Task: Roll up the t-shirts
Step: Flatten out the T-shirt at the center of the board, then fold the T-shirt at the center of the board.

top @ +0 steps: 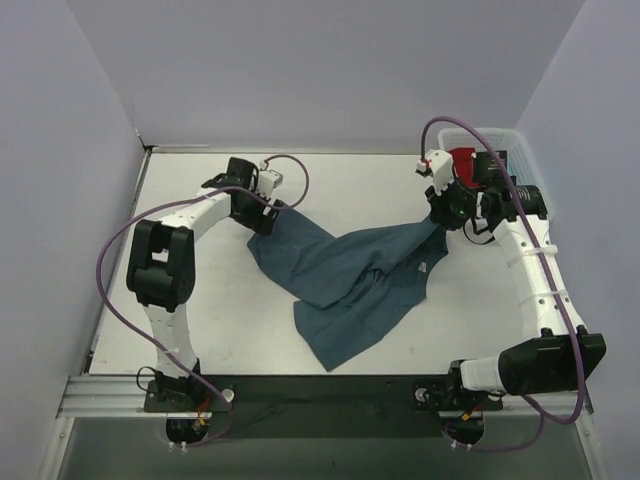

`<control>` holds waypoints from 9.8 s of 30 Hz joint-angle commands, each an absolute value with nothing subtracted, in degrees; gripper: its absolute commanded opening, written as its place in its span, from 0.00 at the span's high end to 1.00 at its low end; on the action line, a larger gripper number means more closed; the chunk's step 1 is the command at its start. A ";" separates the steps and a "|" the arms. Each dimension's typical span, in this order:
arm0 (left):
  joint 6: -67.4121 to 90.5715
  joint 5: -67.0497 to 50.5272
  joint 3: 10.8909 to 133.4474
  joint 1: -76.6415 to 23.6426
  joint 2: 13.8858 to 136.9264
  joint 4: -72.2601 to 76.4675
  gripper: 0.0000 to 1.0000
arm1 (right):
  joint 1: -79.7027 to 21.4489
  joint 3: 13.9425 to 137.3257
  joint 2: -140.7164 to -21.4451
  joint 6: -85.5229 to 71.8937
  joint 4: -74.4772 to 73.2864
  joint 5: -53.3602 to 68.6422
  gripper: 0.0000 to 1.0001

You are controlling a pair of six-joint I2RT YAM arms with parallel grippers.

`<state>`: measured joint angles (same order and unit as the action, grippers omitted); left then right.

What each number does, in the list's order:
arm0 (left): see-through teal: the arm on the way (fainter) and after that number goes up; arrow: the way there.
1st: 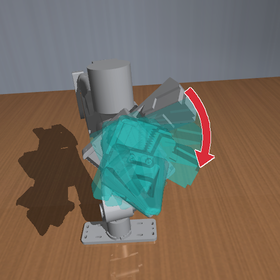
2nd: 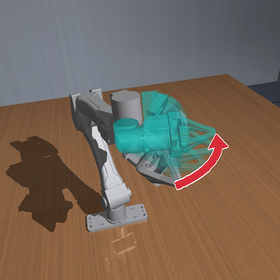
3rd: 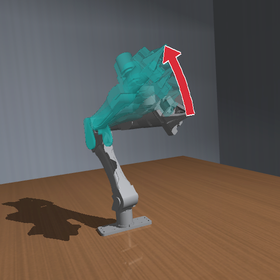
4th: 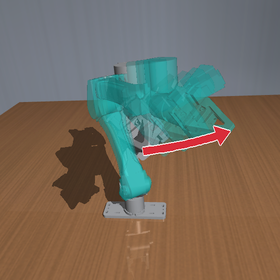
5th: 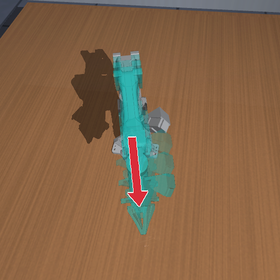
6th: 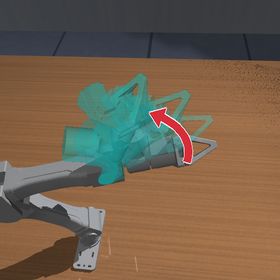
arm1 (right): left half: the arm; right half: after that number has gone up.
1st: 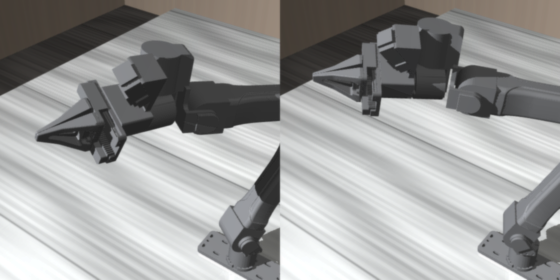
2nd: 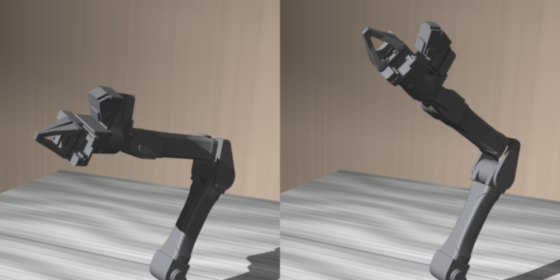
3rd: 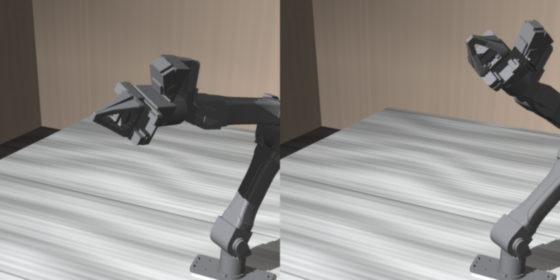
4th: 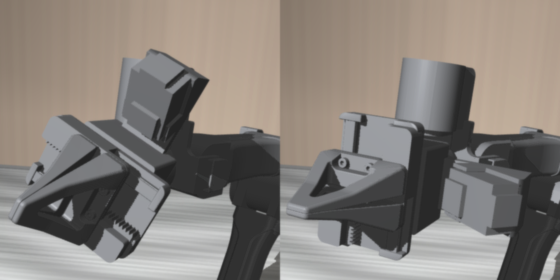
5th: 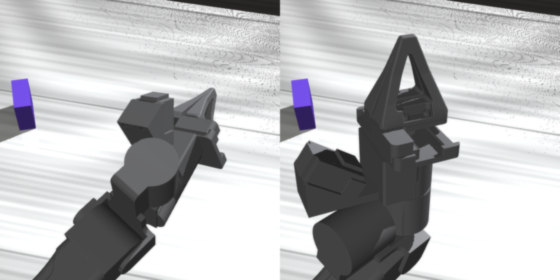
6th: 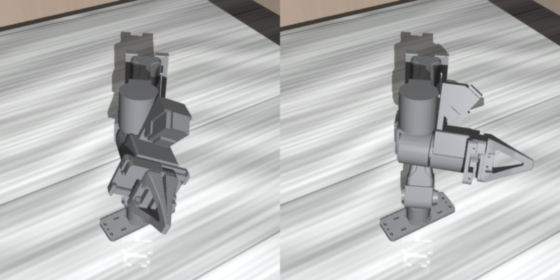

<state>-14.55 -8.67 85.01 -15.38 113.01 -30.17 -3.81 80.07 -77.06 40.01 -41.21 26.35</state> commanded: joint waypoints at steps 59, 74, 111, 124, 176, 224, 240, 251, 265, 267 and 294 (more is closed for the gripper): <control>-2.75 -10.36 70.66 -10.46 91.57 -30.84 0.43 | -3.60 72.95 -85.87 10.02 -11.95 16.17 1.00; 2.99 -8.62 72.33 -10.37 102.91 -32.08 0.59 | -4.13 69.70 -83.76 11.07 -12.66 16.52 1.00; 2.99 -8.79 71.37 -11.34 105.56 -32.43 0.70 | -4.66 70.84 -86.66 11.60 -11.78 16.79 1.00; -1.21 -7.64 73.64 -10.64 103.10 -34.53 1.00 | -4.66 72.42 -86.84 10.81 -11.34 16.26 1.00; -7.47 -4.84 96.94 -0.35 43.07 -16.71 1.00 | -0.18 121.11 -51.77 16.09 -10.20 24.35 1.00; -15.56 -3.61 87.17 -5.01 114.40 -3.60 1.00 | -3.34 104.92 -121.62 28.47 1.15 17.67 1.00; -8.44 -1.93 114.78 -3.87 130.43 -8.96 1.00 | -6.59 115.41 -128.52 29.62 3.26 9.49 1.00; -9.23 -8.69 121.37 -2.64 130.17 -20.12 1.00 | -9.05 100.30 -110.32 22.15 -9.49 11.42 1.00; -12.92 -15.82 117.70 -0.35 124.29 -24.87 1.00 | -10.11 82.98 -95.81 17.67 -14.06 13.80 1.00; -14.14 -16.78 116.72 -0.35 123.40 -24.96 1.00 | -10.11 81.22 -94.05 16.27 -15.02 13.97 1.00; -33.66 -18.72 107.32 4.39 114.61 -32.34 1.00 | -16.69 66.89 -72.60 8.00 -27.33 16.00 1.00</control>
